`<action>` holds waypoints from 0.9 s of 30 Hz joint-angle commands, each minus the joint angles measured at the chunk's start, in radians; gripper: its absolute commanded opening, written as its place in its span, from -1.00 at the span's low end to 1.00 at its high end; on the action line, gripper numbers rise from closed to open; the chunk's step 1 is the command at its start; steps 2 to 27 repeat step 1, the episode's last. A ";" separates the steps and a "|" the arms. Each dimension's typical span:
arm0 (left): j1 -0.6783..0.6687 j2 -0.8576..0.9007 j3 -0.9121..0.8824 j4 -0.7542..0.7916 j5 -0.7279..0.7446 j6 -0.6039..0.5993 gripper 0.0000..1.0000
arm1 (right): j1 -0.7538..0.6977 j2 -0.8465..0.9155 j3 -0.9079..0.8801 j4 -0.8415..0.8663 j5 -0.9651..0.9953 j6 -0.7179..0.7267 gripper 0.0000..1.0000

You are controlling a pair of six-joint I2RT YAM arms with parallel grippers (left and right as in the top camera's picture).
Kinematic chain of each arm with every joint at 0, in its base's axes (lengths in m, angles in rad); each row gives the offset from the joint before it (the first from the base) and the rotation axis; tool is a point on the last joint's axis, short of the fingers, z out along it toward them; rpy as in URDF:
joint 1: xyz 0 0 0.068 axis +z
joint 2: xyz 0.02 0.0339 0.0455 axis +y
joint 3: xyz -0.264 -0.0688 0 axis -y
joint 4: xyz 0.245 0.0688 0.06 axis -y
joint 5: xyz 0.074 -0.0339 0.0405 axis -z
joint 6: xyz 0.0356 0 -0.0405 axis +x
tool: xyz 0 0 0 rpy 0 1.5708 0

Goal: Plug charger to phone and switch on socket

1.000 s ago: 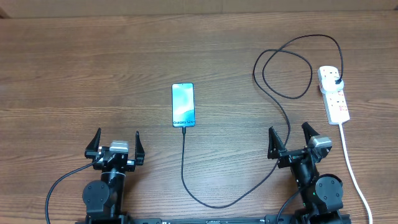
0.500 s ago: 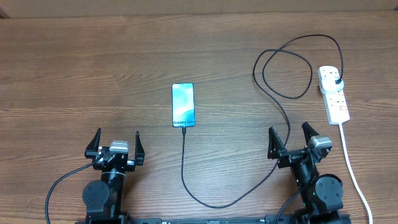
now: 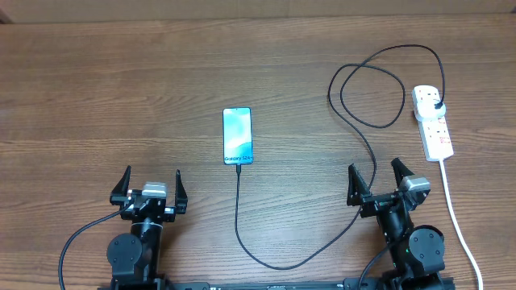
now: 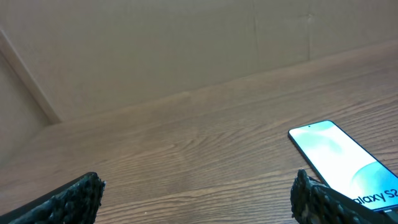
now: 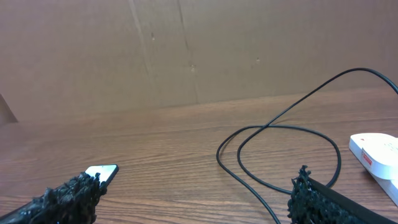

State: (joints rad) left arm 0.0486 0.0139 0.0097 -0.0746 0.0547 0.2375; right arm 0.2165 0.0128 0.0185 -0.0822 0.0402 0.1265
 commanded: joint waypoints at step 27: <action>0.010 -0.010 -0.005 -0.001 -0.013 -0.017 0.99 | -0.005 -0.010 -0.011 0.003 -0.002 -0.008 1.00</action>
